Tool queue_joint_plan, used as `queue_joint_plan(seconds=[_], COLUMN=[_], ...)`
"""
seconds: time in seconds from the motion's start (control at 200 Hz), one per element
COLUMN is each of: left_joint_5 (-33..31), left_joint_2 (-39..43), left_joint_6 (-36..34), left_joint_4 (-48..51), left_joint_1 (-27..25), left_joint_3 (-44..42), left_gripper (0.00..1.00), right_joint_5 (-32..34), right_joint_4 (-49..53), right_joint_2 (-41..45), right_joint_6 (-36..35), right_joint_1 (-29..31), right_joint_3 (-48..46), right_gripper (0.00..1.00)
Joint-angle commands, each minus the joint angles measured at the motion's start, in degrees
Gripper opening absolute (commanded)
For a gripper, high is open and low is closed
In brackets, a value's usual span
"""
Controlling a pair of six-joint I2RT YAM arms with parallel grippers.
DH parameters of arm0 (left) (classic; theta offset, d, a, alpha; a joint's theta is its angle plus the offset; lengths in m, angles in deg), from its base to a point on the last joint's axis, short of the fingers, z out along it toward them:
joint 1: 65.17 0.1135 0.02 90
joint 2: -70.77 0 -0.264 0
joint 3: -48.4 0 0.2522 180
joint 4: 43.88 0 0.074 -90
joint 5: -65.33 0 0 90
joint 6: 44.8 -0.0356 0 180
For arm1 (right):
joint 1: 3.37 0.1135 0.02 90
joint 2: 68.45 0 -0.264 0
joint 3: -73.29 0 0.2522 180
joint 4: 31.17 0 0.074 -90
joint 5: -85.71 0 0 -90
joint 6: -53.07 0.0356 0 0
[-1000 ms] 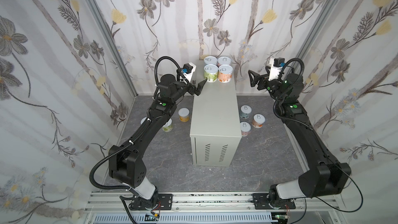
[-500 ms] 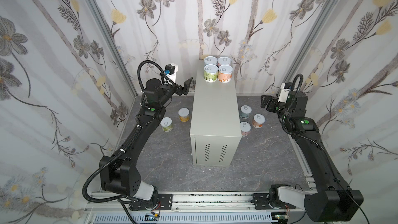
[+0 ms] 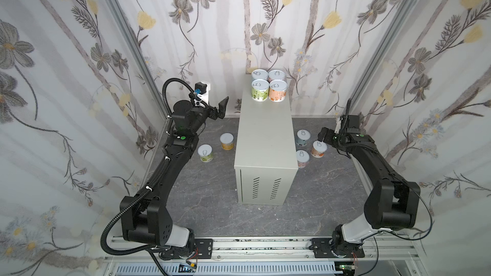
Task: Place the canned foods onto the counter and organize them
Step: 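Lower the right gripper to the orange-labelled can on the floor while the left withdraws, then close the right gripper on the orange-labelled can on the floor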
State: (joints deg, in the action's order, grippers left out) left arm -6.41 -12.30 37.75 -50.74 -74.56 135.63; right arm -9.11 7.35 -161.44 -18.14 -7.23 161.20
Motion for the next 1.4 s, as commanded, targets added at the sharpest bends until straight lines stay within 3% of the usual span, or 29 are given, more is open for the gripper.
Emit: queue_joint_plan(seconds=[0.0,0.22,0.64,1.089,1.394], left_joint_5=[-0.97,-1.31,-0.27,-1.03,-1.73], left_joint_2=[-0.16,-1.84,-8.02,-11.21,-11.77], left_joint_6=[-0.54,-0.59,0.93,0.63,-0.38], left_joint_4=[1.08,3.10,5.04,6.93,8.32], left_joint_1=[0.25,0.41,0.33,0.33,0.51], left_joint_3=[-0.26,0.27,6.84,9.06,9.52], left_gripper=[1.00,1.00,1.00,1.00,1.00], right_joint_5=[-1.00,2.57,3.02,3.32,3.41], right_joint_4=[0.23,-2.53,-3.66,-2.26,-1.88], right_joint_2=[-5.19,-11.84,-20.38,-22.46,-20.48], right_joint_6=[-1.56,-3.08,-7.05,-9.38,-10.41], right_joint_1=[-0.27,0.08,0.17,0.96,1.02], right_joint_3=[1.69,2.34,6.99,7.62,5.25], right_gripper=[0.99,1.00,0.99,0.79,0.52])
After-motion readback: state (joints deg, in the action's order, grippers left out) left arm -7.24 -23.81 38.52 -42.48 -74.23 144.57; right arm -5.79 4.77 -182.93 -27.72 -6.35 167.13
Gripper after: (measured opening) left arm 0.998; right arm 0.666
